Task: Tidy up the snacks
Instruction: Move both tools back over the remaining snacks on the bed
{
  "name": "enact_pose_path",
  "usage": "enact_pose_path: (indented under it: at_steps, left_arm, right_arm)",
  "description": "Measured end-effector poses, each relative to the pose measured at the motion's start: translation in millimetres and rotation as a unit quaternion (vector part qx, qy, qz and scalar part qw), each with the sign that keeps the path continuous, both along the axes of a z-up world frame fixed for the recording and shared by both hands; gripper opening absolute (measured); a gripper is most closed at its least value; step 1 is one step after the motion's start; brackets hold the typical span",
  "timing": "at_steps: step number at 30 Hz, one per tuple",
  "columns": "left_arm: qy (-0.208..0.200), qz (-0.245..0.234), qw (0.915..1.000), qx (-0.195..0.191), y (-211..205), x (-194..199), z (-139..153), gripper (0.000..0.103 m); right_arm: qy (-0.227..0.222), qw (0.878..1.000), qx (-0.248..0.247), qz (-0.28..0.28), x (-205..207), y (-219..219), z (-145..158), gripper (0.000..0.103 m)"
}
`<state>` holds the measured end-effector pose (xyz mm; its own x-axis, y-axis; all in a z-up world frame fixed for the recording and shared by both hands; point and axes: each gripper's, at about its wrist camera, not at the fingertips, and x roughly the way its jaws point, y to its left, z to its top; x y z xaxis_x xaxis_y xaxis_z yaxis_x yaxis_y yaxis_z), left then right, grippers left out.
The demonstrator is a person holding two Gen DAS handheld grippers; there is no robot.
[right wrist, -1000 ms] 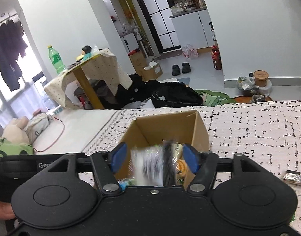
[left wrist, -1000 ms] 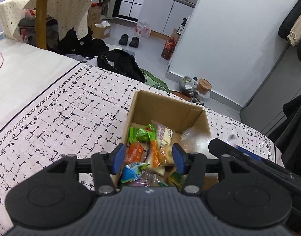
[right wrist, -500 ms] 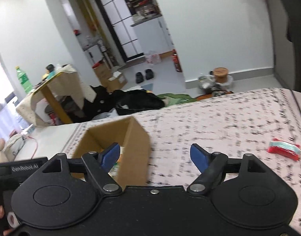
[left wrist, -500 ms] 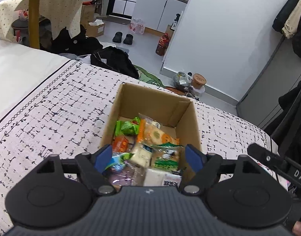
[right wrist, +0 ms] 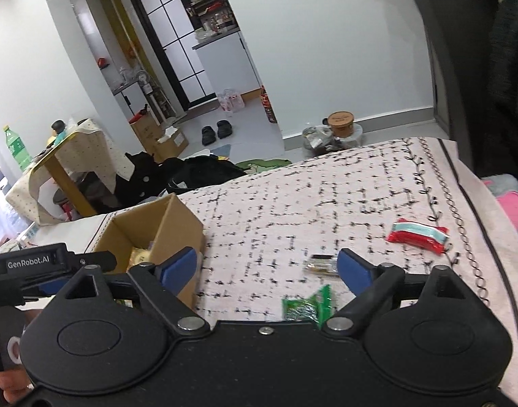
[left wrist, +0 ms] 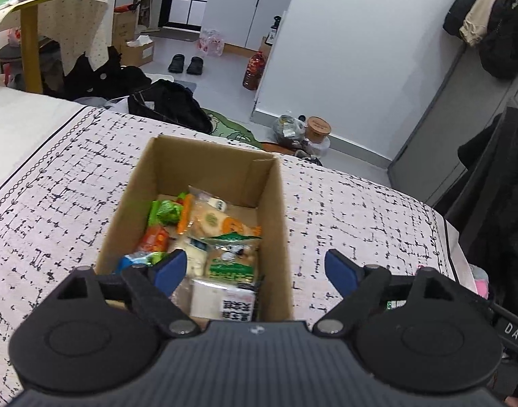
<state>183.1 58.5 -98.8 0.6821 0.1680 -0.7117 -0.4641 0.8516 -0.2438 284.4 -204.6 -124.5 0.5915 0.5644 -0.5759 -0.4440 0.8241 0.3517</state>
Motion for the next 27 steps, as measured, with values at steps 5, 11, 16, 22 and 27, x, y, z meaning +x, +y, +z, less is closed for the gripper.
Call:
enact_pose_path:
  at_steps: [5, 11, 16, 22, 27]
  left_arm:
    - [0.003, -0.01, 0.9999, 0.0, -12, 3, 0, 0.089]
    - [0.007, -0.019, 0.9998, 0.004, -25, 1, -1, 0.095]
    - [0.011, -0.037, 0.9993, 0.003, -41, 0, -7, 0.1]
    - [0.019, -0.057, 0.9982, 0.0, -63, 6, -13, 0.103]
    - [0.023, -0.079, 0.9966, -0.009, -77, 11, -19, 0.103]
  right_arm:
    - [0.001, 1.0, -0.01, -0.002, -3, -12, -2, 0.103]
    - [0.007, 1.0, -0.027, 0.002, -7, -24, -6, 0.103]
    - [0.004, 0.999, -0.04, -0.009, -10, -38, -8, 0.103]
    - [-0.002, 0.998, -0.054, -0.029, -12, -55, -11, 0.103]
    - [-0.004, 0.997, -0.066, -0.038, -12, -65, -13, 0.103]
